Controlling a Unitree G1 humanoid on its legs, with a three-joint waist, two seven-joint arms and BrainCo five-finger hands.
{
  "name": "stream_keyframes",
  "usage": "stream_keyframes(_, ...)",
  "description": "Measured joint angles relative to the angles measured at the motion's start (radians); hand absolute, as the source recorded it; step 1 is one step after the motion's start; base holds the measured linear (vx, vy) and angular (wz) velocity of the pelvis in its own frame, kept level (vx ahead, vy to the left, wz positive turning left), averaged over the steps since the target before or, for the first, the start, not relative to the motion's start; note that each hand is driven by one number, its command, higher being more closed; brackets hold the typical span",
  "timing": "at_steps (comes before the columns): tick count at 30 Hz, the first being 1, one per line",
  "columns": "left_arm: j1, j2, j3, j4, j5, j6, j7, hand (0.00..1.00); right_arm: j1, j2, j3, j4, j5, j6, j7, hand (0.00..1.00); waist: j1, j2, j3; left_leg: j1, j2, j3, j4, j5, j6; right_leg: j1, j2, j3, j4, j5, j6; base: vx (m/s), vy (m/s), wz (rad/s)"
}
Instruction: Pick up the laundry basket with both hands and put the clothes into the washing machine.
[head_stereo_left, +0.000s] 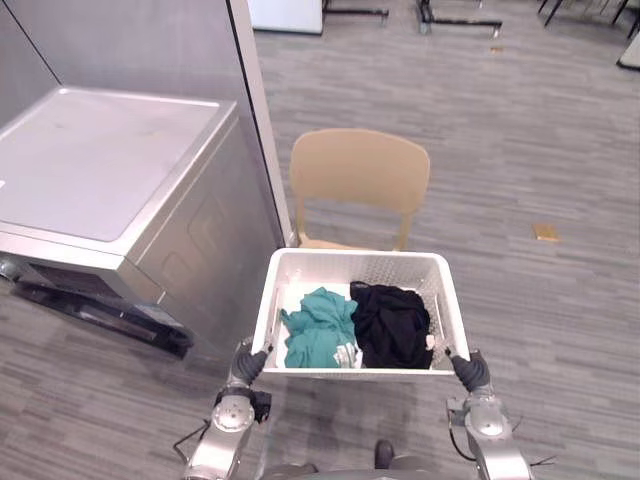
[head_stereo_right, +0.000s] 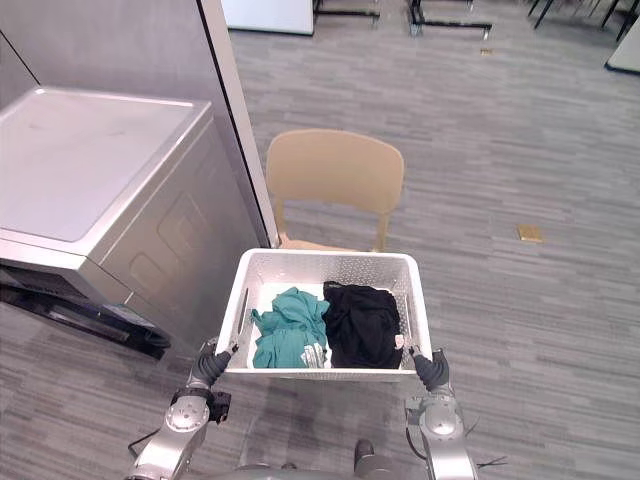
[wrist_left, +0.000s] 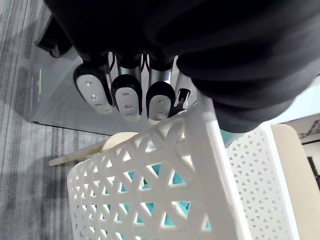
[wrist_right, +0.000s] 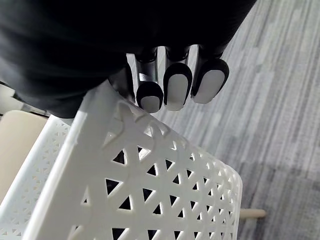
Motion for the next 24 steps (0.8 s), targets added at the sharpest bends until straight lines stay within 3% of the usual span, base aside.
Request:
stream_keyframes(8, -0.398, 0.044, 0.042, 0.163, -0.022, -0.008, 0.096, 1.0, -0.406, -0.061, 0.004, 0.137, 0.049, -0.003, -0.084, 1.0, 0.001, -0.019, 0.209, -0.322, 0.009, 0.025, 0.173, -0.004, 0.005, -0.292, -0.01, 0.02, 0.105, 0.038, 0.0, -0.23, -0.024, -0.04)
stream_keyframes(10, -0.486, 0.055, 0.045, 0.203, -0.03, -0.012, 0.108, 1.0, -0.49, -0.081, -0.001, 0.162, 0.056, -0.003, -0.093, 1.0, 0.002, -0.019, 0.245, -0.353, 0.015, 0.027, 0.201, -0.004, 0.005, -0.315, -0.006, 0.022, 0.112, 0.052, -0.003, -0.21, -0.032, -0.07)
stream_keyframes(15, -0.717, 0.084, 0.076, 0.311, -0.077, -0.033, 0.15, 1.0, -0.693, -0.101, -0.002, 0.209, 0.106, 0.0, -0.138, 1.0, 0.016, -0.02, 0.262, -0.503, 0.051, 0.042, 0.294, -0.013, 0.01, -0.438, 0.017, 0.029, 0.132, 0.086, -0.014, -0.19, -0.048, -0.14)
stream_keyframes(16, -0.744, 0.085, 0.077, 0.319, -0.082, -0.033, 0.163, 0.0, -0.704, -0.1, -0.002, 0.209, 0.122, 0.0, -0.151, 0.0, 0.025, -0.019, 0.263, -0.522, 0.062, 0.043, 0.315, -0.015, 0.013, -0.45, 0.025, 0.028, 0.133, 0.09, -0.019, -0.04, -0.05, -0.14)
stream_keyframes(24, -0.862, 0.072, 0.154, 0.323, -0.089, -0.036, 0.204, 0.0, -0.778, -0.079, -0.024, 0.128, 0.189, 0.003, -0.199, 0.0, 0.027, -0.017, 0.273, -0.604, 0.105, 0.031, 0.387, -0.035, 0.01, -0.498, 0.054, 0.002, 0.144, 0.098, -0.03, -0.02, -0.058, -0.03)
